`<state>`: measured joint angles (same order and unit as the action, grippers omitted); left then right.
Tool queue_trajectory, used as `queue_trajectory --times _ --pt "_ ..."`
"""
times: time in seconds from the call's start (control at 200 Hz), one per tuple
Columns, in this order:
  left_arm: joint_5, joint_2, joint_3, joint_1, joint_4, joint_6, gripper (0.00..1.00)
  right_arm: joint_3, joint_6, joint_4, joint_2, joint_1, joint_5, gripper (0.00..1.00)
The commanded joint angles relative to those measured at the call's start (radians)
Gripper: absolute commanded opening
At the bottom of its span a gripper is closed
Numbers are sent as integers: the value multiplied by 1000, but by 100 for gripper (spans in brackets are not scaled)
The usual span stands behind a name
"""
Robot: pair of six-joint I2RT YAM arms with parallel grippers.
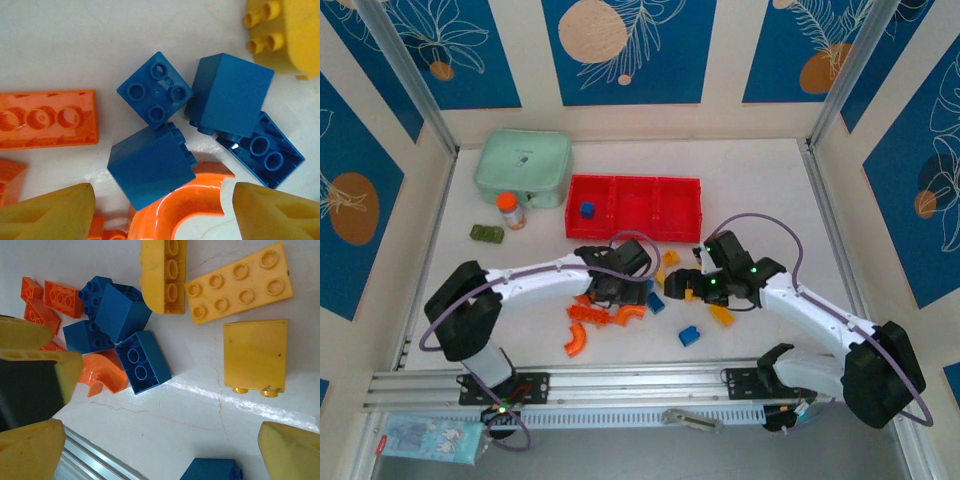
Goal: Sort the legos into containers by color
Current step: Pick up the lego from the middle-left of the table.
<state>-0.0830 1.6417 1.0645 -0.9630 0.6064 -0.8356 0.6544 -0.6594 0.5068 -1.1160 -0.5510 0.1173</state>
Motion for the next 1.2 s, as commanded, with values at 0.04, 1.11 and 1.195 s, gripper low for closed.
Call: queue_trajectory --times 0.04,1.11,1.195 --pt "-18 58 3 -15 -11 -63 74 -13 1 -14 27 16 39 99" --pt "-120 76 34 -18 -5 -51 46 2 41 -14 42 43 83 99" --pt "-131 35 22 -17 1 -49 45 23 46 0 45 39 89 99"
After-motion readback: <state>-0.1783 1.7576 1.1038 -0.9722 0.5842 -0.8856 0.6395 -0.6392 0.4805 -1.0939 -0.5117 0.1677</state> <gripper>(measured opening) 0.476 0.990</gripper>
